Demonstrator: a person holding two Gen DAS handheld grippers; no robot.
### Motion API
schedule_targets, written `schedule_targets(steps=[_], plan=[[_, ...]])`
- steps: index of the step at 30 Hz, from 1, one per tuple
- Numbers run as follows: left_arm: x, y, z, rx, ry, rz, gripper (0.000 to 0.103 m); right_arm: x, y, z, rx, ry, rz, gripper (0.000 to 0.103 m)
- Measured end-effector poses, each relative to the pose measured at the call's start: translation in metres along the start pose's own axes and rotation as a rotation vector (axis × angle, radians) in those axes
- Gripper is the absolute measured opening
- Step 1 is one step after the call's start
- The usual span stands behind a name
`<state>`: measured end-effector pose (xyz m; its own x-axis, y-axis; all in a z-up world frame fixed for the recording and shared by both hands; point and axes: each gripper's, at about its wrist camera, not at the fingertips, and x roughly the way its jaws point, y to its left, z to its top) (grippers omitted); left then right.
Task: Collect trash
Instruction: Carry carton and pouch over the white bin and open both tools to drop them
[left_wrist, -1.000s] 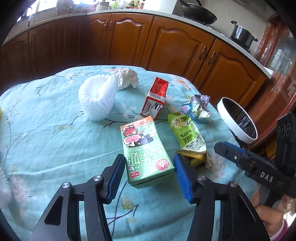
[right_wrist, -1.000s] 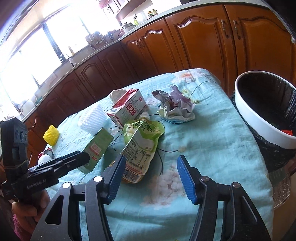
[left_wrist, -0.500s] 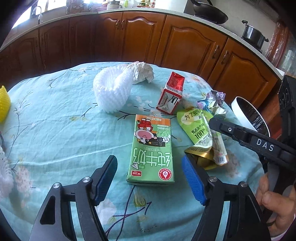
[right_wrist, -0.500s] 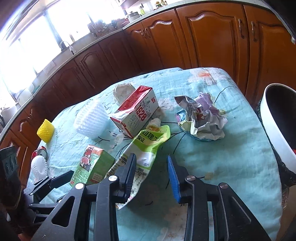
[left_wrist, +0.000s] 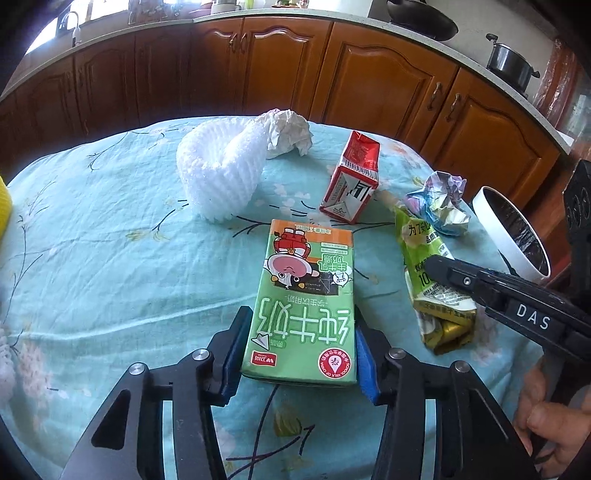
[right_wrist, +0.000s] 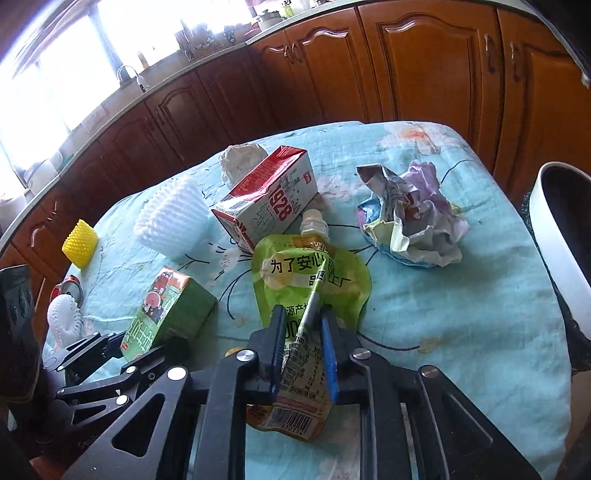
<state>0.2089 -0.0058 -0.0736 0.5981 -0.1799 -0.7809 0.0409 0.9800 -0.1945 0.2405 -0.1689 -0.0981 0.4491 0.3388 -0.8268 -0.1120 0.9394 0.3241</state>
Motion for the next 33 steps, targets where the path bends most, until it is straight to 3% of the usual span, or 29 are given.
schedule_targets(steps=[1, 4, 13, 33], plan=[[-0.001, -0.001, 0.0, 0.003, -0.002, -0.003, 0.049, -0.005, -0.002, -0.002, -0.002, -0.009, 0.001, 0.006], [-0.005, -0.009, -0.001, 0.014, -0.012, -0.02, 0.048, -0.02, -0.008, -0.009, -0.006, -0.032, 0.003, 0.004], [-0.012, -0.053, -0.006, 0.089, -0.017, -0.093, 0.048, -0.065, -0.035, -0.03, 0.046, -0.088, -0.009, 0.003], [0.001, -0.151, 0.013, 0.251, -0.006, -0.213, 0.048, -0.138, -0.126, -0.034, 0.167, -0.211, -0.103, 0.003]])
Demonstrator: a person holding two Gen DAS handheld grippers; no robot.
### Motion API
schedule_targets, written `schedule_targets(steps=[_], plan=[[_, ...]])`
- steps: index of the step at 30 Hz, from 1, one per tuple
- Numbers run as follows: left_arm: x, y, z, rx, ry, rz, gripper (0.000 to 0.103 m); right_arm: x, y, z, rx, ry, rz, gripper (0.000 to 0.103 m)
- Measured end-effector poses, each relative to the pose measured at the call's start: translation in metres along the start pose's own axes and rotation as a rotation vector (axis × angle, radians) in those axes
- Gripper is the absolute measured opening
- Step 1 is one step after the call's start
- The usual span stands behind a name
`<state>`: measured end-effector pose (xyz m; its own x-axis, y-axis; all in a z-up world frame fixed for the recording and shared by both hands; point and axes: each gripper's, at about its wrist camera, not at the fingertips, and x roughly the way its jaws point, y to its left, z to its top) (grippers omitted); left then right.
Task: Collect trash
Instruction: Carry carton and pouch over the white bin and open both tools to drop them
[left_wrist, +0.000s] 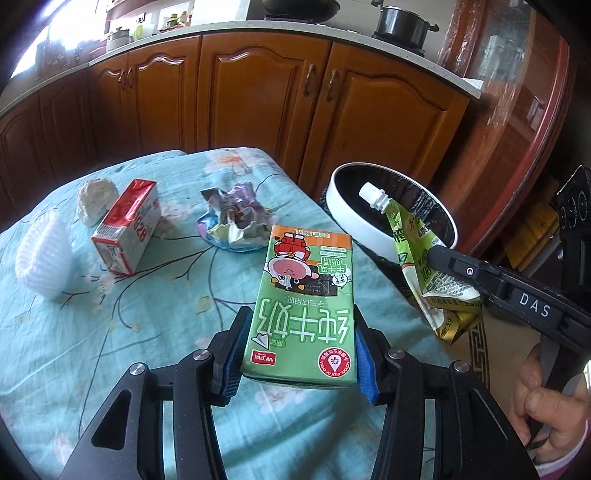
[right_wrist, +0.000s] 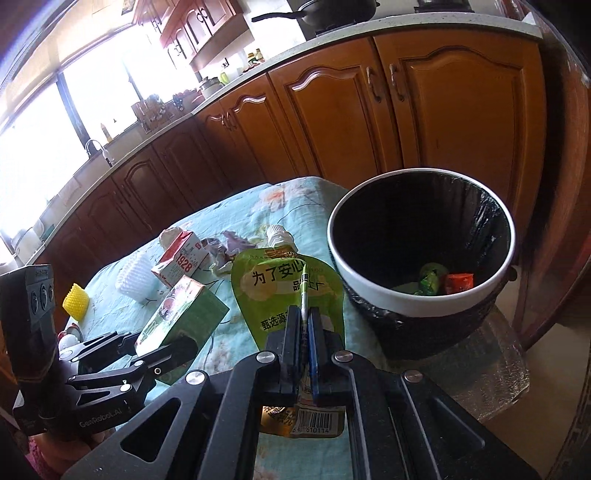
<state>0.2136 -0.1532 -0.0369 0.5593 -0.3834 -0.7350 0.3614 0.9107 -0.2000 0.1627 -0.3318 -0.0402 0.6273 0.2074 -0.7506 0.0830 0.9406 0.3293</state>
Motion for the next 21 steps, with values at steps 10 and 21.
schedule_targets(steps=[10, 21], plan=[[0.028, -0.034, 0.028, 0.068, 0.003, -0.032, 0.048, -0.009, -0.044, 0.021, 0.049, -0.039, -0.046, 0.003], [0.071, -0.055, 0.064, 0.105, 0.017, -0.044, 0.048, 0.001, -0.077, 0.05, 0.063, -0.046, -0.105, 0.003]])
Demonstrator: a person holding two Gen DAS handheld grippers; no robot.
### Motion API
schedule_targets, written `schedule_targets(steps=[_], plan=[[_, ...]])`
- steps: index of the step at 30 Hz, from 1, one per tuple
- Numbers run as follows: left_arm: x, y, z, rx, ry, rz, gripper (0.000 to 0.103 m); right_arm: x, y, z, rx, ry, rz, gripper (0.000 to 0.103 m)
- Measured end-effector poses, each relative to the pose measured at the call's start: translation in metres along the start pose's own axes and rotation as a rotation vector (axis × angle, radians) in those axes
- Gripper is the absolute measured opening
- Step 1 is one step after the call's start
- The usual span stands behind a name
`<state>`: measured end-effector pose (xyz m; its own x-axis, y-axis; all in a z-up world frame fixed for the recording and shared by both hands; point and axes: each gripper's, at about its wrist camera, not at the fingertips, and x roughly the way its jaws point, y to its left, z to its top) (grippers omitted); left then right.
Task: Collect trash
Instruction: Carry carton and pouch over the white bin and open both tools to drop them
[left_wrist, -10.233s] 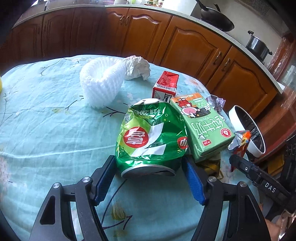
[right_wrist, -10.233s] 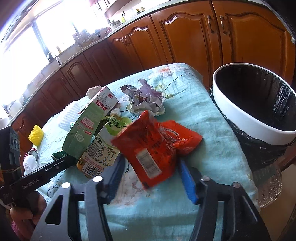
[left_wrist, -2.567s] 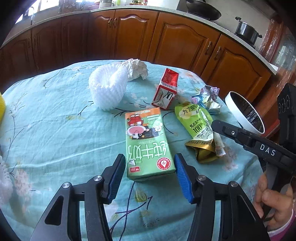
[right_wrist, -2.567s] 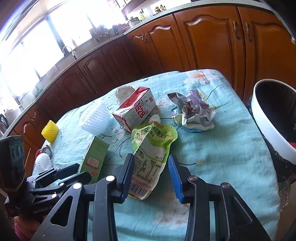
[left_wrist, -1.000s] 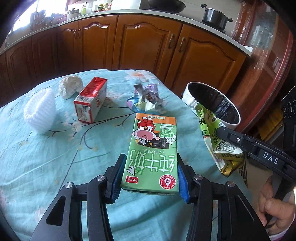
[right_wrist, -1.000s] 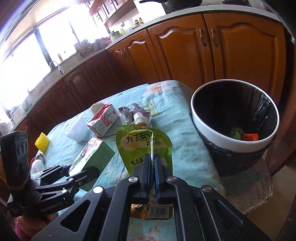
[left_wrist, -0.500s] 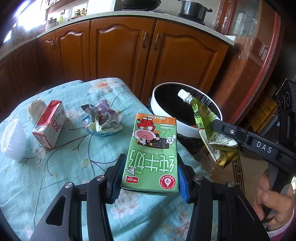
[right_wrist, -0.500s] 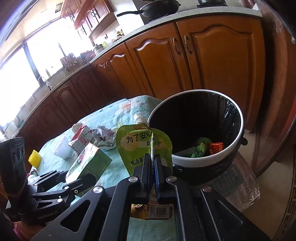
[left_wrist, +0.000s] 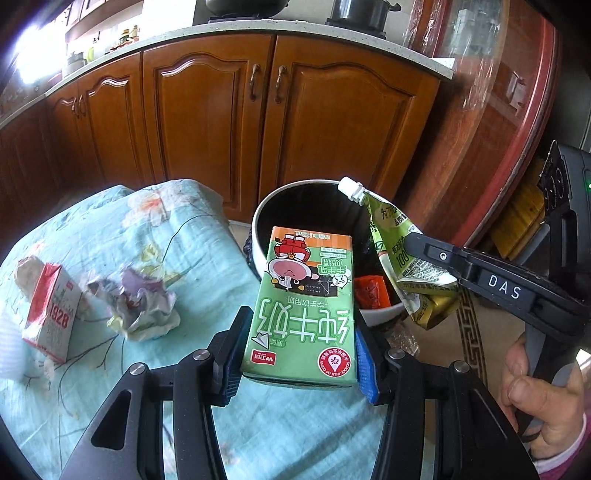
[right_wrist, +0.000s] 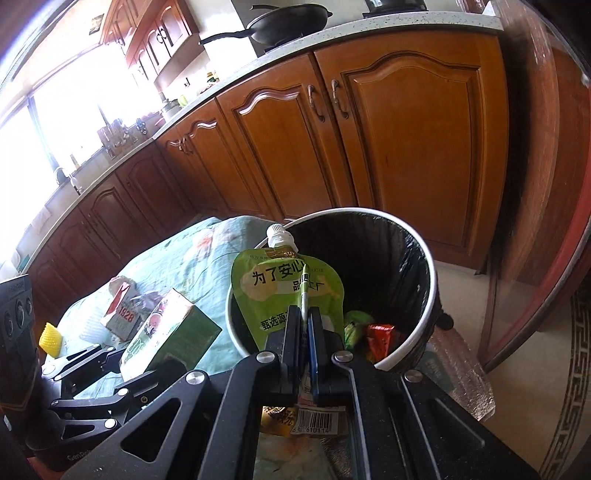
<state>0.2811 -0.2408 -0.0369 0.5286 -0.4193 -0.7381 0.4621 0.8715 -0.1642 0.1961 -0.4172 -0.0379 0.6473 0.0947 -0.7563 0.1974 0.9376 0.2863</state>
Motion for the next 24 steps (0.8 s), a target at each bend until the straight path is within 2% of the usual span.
schedule_targets(steps=[12, 24], plan=[[0.049, -0.013, 0.041, 0.024, 0.038, 0.008, 0.048, 0.023, -0.019, 0.023, -0.004, 0.024, -0.048, 0.003], [0.085, -0.021, 0.057, 0.034, 0.084, 0.015, 0.049, 0.041, -0.027, 0.026, 0.004, 0.063, -0.063, 0.003]])
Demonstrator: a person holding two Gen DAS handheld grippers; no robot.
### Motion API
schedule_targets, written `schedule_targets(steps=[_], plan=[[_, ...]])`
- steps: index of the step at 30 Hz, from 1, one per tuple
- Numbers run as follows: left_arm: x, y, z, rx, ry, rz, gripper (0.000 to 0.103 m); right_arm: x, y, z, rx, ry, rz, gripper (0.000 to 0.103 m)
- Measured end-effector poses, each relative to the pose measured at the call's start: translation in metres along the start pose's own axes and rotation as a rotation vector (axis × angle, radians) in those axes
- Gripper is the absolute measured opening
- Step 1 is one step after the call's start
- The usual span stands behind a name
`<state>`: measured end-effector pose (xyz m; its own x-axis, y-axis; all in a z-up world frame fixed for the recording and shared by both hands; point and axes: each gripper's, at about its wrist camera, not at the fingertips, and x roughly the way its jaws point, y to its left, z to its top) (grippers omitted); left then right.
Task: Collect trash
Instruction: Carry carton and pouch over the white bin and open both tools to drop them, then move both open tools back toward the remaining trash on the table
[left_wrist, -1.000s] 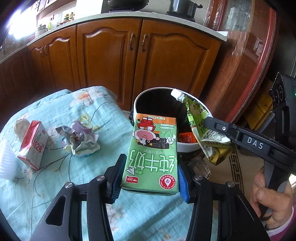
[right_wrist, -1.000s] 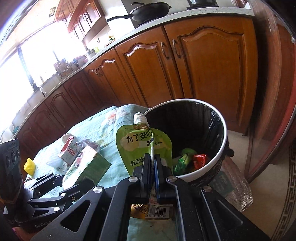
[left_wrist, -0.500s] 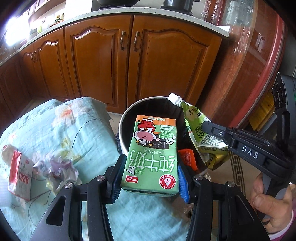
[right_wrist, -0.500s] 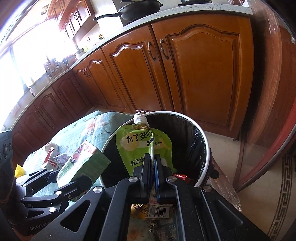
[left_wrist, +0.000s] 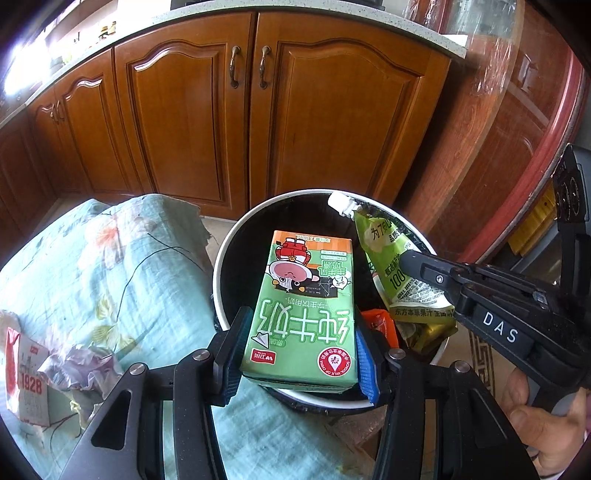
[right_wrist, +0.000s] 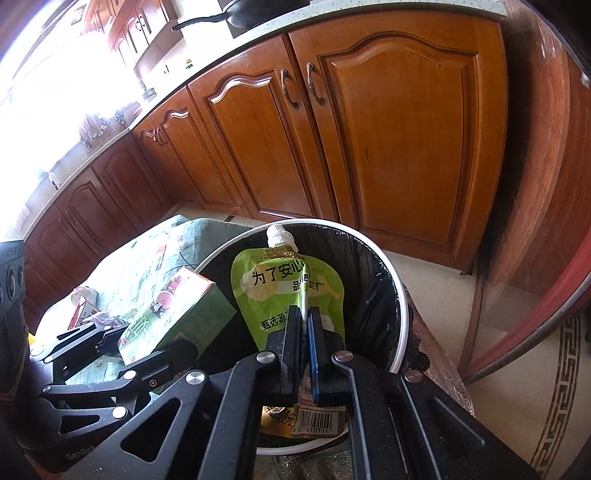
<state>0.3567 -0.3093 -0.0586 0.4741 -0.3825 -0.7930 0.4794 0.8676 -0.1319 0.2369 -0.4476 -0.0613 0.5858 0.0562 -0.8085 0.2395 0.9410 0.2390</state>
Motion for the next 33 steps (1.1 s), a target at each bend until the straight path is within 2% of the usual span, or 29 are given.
schedule_targets(steps=[2, 3, 4, 5, 8, 9, 14, 16, 20, 22, 28, 33], plan=[[0.003, -0.002, 0.0, 0.0, 0.015, 0.0, 0.05, 0.003, 0.0, 0.001, -0.001, 0.004, -0.001, 0.004], [0.004, -0.002, 0.001, -0.003, 0.021, 0.005, 0.053, 0.004, 0.0, 0.002, -0.001, 0.005, -0.001, 0.008], [0.005, -0.003, 0.001, -0.009, 0.023, 0.013, 0.061, 0.005, -0.001, 0.002, 0.002, 0.005, 0.004, 0.01], [0.004, -0.002, 0.001, -0.015, 0.014, 0.013, 0.065, 0.005, -0.002, 0.003, 0.005, 0.002, 0.008, 0.011], [-0.002, 0.0, -0.004, -0.026, -0.003, 0.015, 0.068, 0.001, -0.004, 0.001, 0.026, -0.008, 0.024, 0.028], [-0.005, 0.002, -0.007, -0.033, -0.007, 0.012, 0.069, -0.001, -0.004, 0.0, 0.032, -0.017, 0.026, 0.032], [-0.026, 0.017, -0.028, -0.076, -0.039, 0.003, 0.069, -0.012, -0.003, -0.006, 0.061, -0.039, 0.054, 0.039], [-0.035, 0.025, -0.038, -0.097, -0.049, 0.001, 0.069, -0.016, 0.0, -0.01, 0.069, -0.05, 0.069, 0.05], [-0.057, 0.037, -0.066, -0.134, -0.069, 0.006, 0.069, -0.025, 0.014, -0.023, 0.075, -0.07, 0.114, 0.058], [-0.07, 0.042, -0.078, -0.149, -0.077, 0.019, 0.069, -0.028, 0.021, -0.029, 0.076, -0.073, 0.131, 0.066], [-0.109, 0.066, -0.125, -0.221, -0.098, 0.054, 0.069, -0.032, 0.054, -0.052, 0.068, -0.063, 0.188, 0.073], [-0.135, 0.09, -0.155, -0.272, -0.101, 0.09, 0.069, -0.024, 0.086, -0.073, 0.044, -0.018, 0.233, 0.073]])
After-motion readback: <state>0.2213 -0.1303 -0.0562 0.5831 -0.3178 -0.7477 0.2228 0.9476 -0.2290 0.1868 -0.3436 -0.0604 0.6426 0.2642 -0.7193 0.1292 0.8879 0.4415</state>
